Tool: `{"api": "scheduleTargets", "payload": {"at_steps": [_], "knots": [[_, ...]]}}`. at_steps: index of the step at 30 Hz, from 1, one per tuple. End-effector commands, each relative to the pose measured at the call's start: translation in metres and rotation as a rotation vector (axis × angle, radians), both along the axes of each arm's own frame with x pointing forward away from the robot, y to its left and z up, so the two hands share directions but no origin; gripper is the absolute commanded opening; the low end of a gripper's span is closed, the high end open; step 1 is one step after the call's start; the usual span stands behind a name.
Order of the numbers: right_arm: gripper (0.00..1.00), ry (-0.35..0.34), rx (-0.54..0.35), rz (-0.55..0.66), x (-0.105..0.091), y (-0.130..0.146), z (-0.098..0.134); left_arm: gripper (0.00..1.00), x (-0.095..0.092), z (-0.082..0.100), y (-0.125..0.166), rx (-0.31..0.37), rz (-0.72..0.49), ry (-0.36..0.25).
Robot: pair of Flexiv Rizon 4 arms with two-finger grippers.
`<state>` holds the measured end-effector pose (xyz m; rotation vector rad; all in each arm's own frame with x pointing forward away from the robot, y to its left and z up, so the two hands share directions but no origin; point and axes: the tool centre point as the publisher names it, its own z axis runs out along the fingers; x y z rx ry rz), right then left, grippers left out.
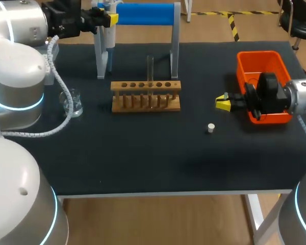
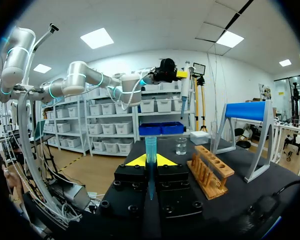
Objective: Invert the test tube, pick up the pipette, mount the tip to pipette, aspirate from beaker and dispense into the tube, eject the tip, return the pipette, and cap with the stopper.
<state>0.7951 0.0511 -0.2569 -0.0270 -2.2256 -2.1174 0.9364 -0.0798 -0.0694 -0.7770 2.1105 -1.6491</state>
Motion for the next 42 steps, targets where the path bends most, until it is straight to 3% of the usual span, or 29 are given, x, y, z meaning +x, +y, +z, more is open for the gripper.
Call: {"api": "scheduleTargets", "payload": {"at_steps": [1, 9, 19, 30, 42], "knots": [[0.0, -0.001, -0.001, -0.001, 0.0, 0.0, 0.0, 0.0, -0.02, 0.011, -0.014, 0.006, -0.075, -0.005], [0.0, -0.001, -0.001, -0.001, 0.0, 0.0, 0.0, 0.0, -0.055, 0.033, -0.057, -0.009, -0.25, -0.054], [0.0, -0.001, -0.001, -0.001, 0.0, 0.0, 0.0, 0.0, -0.087, 0.042, -0.097, -0.051, -0.42, -0.075], [0.0, -0.001, -0.001, -0.001, 0.0, 0.0, 0.0, 0.0, -0.115, 0.06, -0.113, -0.09, -0.466, -0.139], [0.0, -0.001, -0.001, -0.001, 0.0, 0.0, 0.0, 0.0, -0.134, 0.068, -0.116, -0.107, -0.492, -0.146]]}}
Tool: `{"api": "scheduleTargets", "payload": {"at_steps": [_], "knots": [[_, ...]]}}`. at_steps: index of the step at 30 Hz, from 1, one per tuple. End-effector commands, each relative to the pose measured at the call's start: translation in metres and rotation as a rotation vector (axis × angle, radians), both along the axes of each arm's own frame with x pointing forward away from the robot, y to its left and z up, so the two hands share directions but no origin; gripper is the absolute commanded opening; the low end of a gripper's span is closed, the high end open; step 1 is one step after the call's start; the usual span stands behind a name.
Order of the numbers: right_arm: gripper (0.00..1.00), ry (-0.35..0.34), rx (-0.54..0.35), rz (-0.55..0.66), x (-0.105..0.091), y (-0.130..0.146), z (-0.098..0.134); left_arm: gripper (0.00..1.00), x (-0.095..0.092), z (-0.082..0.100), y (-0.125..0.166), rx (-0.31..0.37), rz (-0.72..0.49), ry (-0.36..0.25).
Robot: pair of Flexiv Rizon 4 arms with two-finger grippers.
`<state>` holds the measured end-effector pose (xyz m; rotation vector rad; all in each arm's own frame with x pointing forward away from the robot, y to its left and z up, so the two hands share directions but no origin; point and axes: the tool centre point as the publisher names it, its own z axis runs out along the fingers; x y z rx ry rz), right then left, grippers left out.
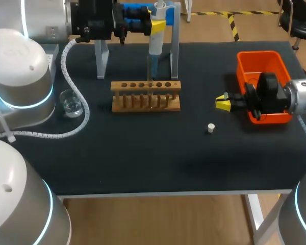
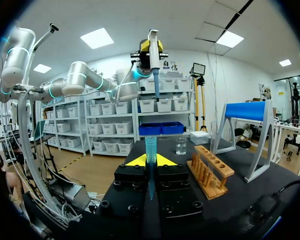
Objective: Invert the test tube, pick up the pipette, mount the tip to pipette, aspirate from beaker and dispense into the tube, eject the tip, return the pipette, and cap with the stopper.
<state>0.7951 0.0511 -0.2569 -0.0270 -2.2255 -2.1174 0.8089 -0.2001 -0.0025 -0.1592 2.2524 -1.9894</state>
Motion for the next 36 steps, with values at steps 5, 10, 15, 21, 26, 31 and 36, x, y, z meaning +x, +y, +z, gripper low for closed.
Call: {"api": "scheduleTargets", "payload": {"at_steps": [5, 10, 15, 21, 26, 31, 36], "knots": [[0.0, -0.001, -0.001, -0.001, 0.0, 0.0, 0.0, 0.0, -0.01, 0.005, 0.002, -0.027, -0.022, -0.011], [0.0, -0.001, -0.001, -0.001, 0.0, 0.0, 0.0, 0.0, -0.014, 0.005, -0.001, -0.035, -0.043, -0.007], [0.0, -0.001, -0.001, -0.001, 0.0, 0.0, 0.0, 0.0, -0.016, 0.003, -0.001, -0.023, -0.048, 0.007], [0.0, -0.001, -0.001, -0.001, 0.0, 0.0, 0.0, 0.0, -0.017, 0.001, -0.001, -0.012, -0.056, 0.023], [0.0, -0.001, -0.001, -0.001, 0.0, 0.0, 0.0, 0.0, -0.017, 0.001, 0.0, -0.021, -0.058, 0.033], [0.0, -0.001, -0.001, -0.001, 0.0, 0.0, 0.0, 0.0, -0.017, 0.001, 0.0, -0.021, -0.058, 0.033], [0.0, -0.001, -0.001, -0.001, 0.0, 0.0, 0.0, 0.0, -0.017, 0.001, 0.0, -0.021, -0.058, 0.033]]}}
